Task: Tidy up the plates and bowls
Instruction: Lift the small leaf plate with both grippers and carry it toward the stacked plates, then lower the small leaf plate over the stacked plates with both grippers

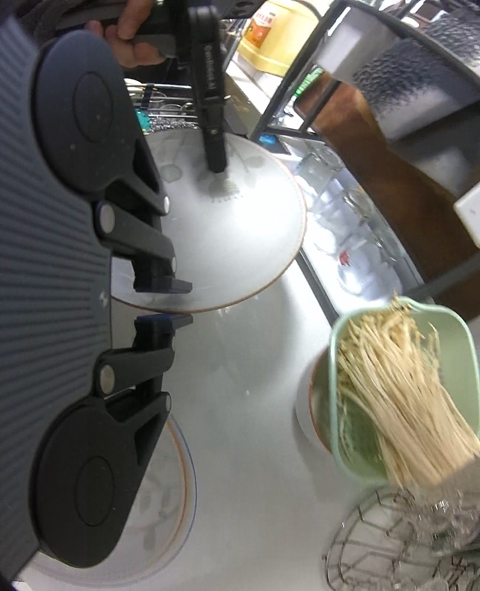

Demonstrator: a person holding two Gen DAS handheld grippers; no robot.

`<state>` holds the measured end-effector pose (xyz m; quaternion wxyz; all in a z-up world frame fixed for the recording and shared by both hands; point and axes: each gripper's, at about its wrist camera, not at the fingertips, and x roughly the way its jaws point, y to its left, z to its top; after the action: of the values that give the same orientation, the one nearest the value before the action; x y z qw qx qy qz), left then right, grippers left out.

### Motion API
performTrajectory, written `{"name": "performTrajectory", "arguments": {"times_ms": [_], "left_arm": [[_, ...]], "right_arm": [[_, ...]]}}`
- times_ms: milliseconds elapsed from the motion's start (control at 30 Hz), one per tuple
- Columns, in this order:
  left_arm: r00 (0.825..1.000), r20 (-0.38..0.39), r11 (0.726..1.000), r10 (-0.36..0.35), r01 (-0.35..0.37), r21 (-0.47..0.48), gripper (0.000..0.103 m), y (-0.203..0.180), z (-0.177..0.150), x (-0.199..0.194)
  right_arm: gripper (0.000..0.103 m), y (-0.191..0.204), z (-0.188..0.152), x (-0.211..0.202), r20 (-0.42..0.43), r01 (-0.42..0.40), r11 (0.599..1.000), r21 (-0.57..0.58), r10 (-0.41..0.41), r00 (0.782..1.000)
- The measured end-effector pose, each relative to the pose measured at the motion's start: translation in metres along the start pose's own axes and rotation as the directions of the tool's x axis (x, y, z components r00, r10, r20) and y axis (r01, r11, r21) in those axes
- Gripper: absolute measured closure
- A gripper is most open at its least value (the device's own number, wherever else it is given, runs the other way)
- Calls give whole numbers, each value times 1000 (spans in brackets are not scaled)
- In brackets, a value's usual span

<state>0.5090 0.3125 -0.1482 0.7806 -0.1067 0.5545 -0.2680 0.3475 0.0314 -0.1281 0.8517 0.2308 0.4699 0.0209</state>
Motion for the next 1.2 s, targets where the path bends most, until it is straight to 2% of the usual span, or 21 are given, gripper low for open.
{"name": "performTrajectory", "arguments": {"times_ms": [200,300,633,867,1033,1200], "left_arm": [[1000,-24,1000,-9,9,27,78,-27,-11,2],[999,-40,1000,-12,12,6,78,-34,-15,6],[997,-73,997,-27,33,74,78,-68,-36,14],[993,-117,990,-7,23,136,78,-91,-54,25],[993,-117,987,-13,31,158,78,-103,-63,27],[992,-122,977,31,-5,211,78,-122,-72,33]], "right_arm": [[89,-19,-11,-18,34,15,999,37,-16,999],[89,-28,-18,-27,53,6,998,61,-9,999],[89,-50,-42,-54,102,40,992,122,-53,993],[89,-59,-60,-63,81,118,986,116,-128,989],[89,-75,-70,-72,86,110,978,175,-127,988],[89,-89,-76,-74,77,116,973,201,-134,988]]}}
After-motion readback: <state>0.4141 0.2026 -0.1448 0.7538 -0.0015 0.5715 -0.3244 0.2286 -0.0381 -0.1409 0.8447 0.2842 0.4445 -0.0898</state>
